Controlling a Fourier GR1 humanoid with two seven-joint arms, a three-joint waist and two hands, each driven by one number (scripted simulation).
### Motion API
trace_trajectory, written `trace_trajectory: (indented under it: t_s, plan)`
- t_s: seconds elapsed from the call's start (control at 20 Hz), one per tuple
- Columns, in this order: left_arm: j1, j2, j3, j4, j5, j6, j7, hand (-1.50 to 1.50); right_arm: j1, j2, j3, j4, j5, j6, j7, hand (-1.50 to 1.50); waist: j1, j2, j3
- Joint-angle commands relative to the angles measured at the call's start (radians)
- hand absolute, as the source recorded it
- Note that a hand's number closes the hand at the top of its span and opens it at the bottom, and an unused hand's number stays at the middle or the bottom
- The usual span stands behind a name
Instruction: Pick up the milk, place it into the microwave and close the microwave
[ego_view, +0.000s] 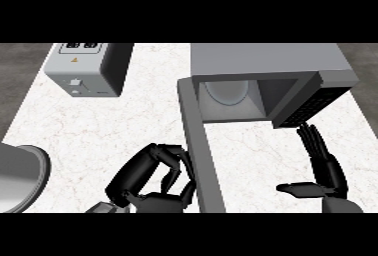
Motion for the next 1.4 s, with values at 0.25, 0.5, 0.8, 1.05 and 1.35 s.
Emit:
trace_trajectory:
  t_s: [0.25, 0.5, 0.8, 1.05, 1.35]
  plan:
    - [-0.175, 0.0, -0.212, 0.495, -0.078, 0.279, -0.243, 1.5, 0.233, -0.043, 0.05, -0.335, -0.033, 0.084, 0.005, -1.5, -0.013, 0.008, -0.001]
    - [-0.277, 0.0, -0.3, 0.672, 0.031, 0.476, -0.389, 1.5, 0.251, -0.09, 0.036, -0.484, -0.169, 0.209, 0.111, -1.5, -0.019, 0.011, -0.001]
    - [-0.374, 0.0, -0.446, 0.771, 0.256, 0.648, -0.456, 1.5, 0.315, -0.118, 0.05, -0.64, -0.262, 0.261, 0.18, -1.5, -0.053, 0.017, -0.002]
    - [-0.457, 0.0, -0.519, 0.867, 0.398, 0.648, -0.467, 1.5, 0.276, -0.141, 0.044, -0.717, -0.331, 0.259, 0.271, -1.5, -0.068, 0.026, -0.002]
    - [-0.546, 0.0, -0.512, 0.821, 0.537, 0.72, -0.511, 1.5, 0.306, -0.156, 0.089, -0.837, -0.386, 0.302, 0.34, -1.5, -0.126, 0.031, -0.005]
